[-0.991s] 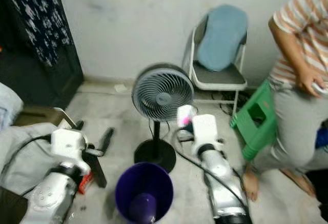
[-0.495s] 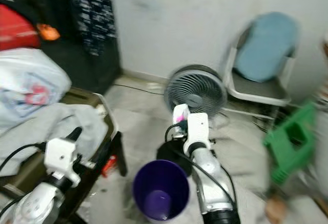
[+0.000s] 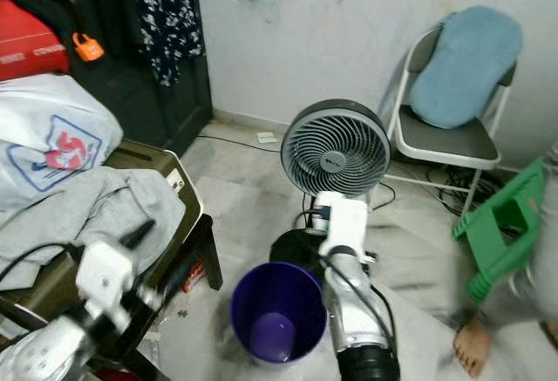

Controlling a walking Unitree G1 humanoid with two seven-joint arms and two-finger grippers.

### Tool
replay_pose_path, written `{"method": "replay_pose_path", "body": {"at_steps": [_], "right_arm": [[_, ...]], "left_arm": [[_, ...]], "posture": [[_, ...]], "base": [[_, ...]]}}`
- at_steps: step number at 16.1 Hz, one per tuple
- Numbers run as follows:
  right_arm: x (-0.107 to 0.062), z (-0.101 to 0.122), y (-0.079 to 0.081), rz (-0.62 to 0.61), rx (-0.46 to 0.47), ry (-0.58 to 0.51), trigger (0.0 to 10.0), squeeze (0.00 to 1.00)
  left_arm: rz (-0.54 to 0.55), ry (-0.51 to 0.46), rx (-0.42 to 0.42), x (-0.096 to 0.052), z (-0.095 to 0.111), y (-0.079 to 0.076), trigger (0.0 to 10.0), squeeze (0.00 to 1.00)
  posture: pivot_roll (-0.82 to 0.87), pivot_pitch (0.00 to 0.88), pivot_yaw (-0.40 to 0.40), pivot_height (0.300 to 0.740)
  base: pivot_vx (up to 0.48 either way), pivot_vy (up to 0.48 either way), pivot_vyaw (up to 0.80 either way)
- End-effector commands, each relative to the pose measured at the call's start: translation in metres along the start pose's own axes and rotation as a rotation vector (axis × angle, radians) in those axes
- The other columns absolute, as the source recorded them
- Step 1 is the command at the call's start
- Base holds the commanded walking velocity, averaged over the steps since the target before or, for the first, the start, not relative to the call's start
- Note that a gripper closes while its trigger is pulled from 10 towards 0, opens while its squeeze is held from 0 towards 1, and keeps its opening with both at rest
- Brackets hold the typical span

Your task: Clean up the room

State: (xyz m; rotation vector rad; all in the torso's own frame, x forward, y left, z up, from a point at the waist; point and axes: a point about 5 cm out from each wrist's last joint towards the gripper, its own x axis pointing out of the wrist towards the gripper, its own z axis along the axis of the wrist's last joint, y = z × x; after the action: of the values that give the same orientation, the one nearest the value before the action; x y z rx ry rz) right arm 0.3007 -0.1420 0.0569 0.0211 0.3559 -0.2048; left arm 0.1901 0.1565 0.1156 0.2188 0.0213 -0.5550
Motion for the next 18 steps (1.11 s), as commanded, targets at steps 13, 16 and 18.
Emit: {"method": "replay_pose_path", "body": {"at_steps": [13,16,18], "right_arm": [[0.017,-0.005,0.022,-0.086,0.042,0.106,10.0,0.0],[0.018,-0.01,0.029,-0.087,0.051,0.128,10.0,0.0],[0.018,-0.019,0.035,-0.101,0.05,0.173,10.0,0.0]], "left_arm": [[-0.09,-0.03,0.047,0.0,0.021,-0.008,10.0,0.0],[-0.07,-0.002,0.06,-0.011,0.021,-0.006,10.0,0.0],[0.012,0.035,0.038,-0.028,0.022,-0.003,10.0,0.0]], "posture": [[0.18,0.124,0.033,0.74],[0.21,0.164,0.061,0.74],[0.25,0.194,0.08,0.74]], "base": [[0.0,0.0,0.0],[0.0,0.0,0.0],[0.0,0.0,0.0]]}}
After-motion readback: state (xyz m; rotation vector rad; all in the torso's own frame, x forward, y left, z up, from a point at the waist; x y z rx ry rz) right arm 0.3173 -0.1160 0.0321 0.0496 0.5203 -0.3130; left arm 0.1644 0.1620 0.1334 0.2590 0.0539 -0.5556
